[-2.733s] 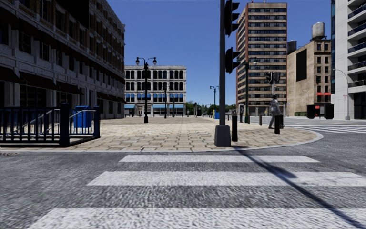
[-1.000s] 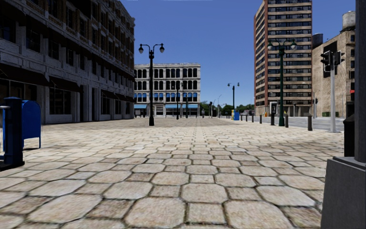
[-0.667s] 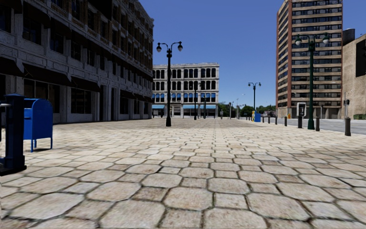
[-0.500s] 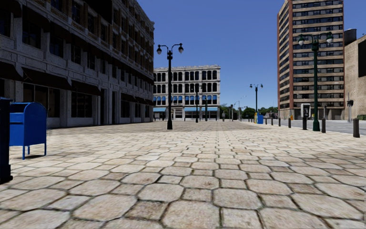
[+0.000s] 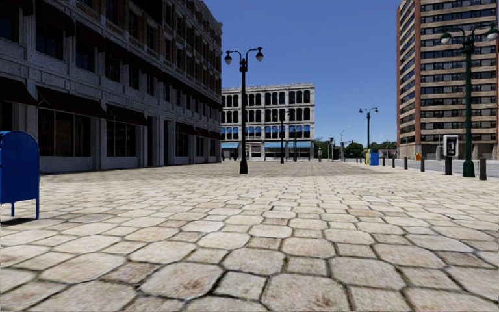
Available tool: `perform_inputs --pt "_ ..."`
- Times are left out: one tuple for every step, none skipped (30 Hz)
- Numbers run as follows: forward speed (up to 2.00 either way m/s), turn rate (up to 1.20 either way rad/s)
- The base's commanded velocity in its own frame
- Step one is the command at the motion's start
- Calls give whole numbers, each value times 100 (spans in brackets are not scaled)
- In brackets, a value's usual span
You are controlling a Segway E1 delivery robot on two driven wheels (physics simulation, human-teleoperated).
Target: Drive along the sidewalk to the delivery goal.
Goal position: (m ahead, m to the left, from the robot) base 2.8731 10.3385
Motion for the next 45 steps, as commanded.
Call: perform_inputs --pt "200 18" --pt "200 18" --pt "200 18" --pt "200 18" --pt "200 22" --pt "200 35" --pt "200 40" --pt "200 46" --pt "200 51" --pt "200 52" --pt "200 52" --pt "200 53" --pt "200 53" --pt "200 53" --pt "200 53" --pt "200 53" --pt "200 53" --pt "200 53" --pt "200 53" --pt "200 53" --pt "200 53" --pt "200 53" --pt "200 53" --pt "200 53" --pt "200 53" --pt "200 53" --pt "200 53" --pt "200 53" --pt "200 53" --pt "200 53" --pt "200 53" --pt "200 53" --pt "200 53" --pt "200 53" --pt "200 53" --pt "200 53" --pt "200 53" --pt "200 54" --pt "200 54" --pt "200 55" --pt "200 56" --pt "200 57" --pt "200 58" --pt "200 59" --pt "200 59"
